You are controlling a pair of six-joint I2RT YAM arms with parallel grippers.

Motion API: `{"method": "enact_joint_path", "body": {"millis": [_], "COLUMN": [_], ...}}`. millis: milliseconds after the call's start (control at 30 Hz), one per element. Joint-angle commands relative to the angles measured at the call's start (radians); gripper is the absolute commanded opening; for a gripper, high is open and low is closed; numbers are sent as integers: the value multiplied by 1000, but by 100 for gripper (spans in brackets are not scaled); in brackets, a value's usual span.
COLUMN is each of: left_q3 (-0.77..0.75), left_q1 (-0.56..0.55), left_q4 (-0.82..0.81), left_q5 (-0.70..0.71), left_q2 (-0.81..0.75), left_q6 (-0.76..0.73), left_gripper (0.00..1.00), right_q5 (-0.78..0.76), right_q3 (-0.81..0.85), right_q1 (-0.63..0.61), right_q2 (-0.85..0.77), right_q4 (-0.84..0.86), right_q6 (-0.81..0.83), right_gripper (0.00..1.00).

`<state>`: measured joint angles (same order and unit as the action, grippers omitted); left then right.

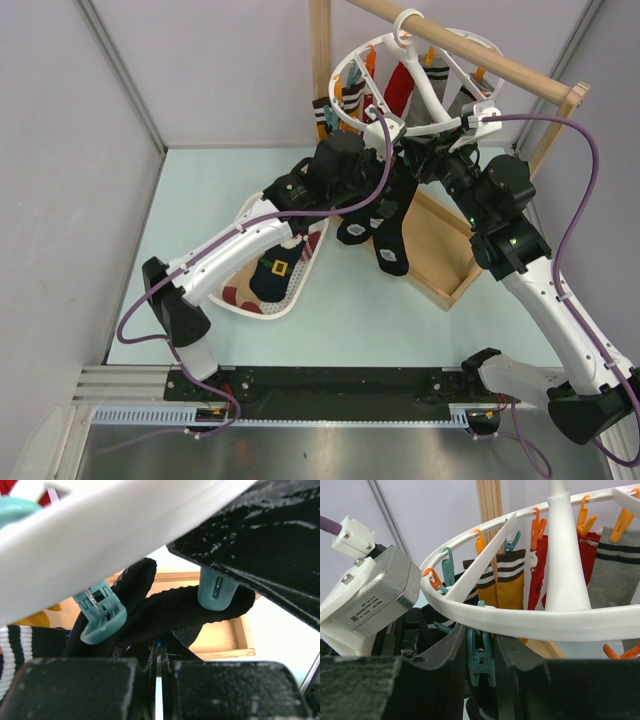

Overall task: Clip the socks to the hanger
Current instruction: Clamp the sock onto the hanger.

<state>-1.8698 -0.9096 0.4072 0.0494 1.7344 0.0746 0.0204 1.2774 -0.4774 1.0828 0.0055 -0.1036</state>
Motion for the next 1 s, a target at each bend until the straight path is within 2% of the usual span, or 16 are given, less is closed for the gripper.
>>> {"method": "enact_joint_path", "body": {"millis": [0,567,867,933,967], "left_q3": [-52,-23,-20,-22,-20], "left_q1": [-3,-3,-3,-2,-2], "left_q4": [-27,-64,-97,-97,-96], "left_q5": [3,-72,-68,-74,-77], "left_q2": [-25,-125,-147,-141,-138], "left_q6": [21,51,54,54,56], "left_gripper": [0,0,0,0,0], "right_q5": [12,4,15,16,15], "right_q3": [28,28,30,28,28], "right_q1": [3,2,2,3,2], "right_q2": [-14,-7,-14,-20,-23], "right_q4": [10,-1,-1,-1,-1], "right_q6": [12,21,13,10,7], "right_gripper": [0,0,0,3,12]}}
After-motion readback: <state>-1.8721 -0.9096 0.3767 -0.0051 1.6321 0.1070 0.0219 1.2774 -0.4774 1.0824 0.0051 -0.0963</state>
